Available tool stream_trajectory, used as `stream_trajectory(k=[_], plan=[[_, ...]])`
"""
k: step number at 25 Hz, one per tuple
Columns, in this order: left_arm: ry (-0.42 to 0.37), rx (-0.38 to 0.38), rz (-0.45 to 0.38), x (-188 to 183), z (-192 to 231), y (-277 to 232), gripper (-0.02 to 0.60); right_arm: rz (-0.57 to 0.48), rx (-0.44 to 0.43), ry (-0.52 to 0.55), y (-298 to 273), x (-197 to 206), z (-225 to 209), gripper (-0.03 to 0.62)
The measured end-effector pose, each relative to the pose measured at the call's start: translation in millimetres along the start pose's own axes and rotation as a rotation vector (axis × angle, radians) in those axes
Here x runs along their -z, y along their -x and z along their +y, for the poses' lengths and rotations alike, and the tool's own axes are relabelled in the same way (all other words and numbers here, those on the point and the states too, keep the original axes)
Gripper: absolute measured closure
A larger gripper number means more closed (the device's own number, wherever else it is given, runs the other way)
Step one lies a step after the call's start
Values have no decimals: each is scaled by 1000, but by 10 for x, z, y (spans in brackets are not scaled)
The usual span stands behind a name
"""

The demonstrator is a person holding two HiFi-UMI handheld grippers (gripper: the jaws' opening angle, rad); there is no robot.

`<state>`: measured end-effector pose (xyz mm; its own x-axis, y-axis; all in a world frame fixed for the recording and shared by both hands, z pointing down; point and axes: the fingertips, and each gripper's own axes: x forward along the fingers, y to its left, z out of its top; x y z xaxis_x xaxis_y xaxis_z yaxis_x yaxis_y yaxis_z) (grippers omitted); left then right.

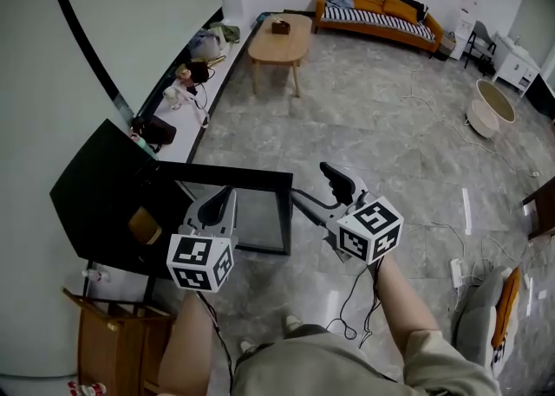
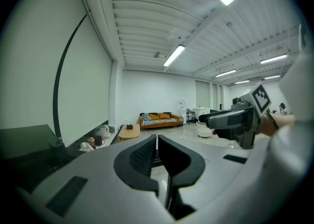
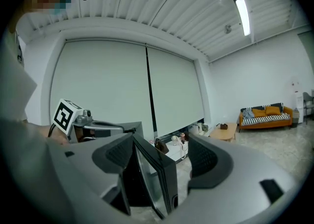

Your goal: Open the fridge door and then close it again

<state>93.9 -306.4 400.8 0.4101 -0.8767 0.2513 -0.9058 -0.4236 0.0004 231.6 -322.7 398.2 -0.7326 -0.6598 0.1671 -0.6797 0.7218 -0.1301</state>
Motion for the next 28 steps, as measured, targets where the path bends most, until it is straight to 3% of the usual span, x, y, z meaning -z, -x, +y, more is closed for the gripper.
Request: stream_trajectory(k=[12,17,28], plan=[[6,-31,15,73,116,131,566,147,-102,28,-452,518,-22,287],[8,-36,44,184,156,110,566,189,-147,-8,-606,715,-31,287],[25,-26,80,375,125,41,566,260,-187,-1,-844,1061,-138,289]])
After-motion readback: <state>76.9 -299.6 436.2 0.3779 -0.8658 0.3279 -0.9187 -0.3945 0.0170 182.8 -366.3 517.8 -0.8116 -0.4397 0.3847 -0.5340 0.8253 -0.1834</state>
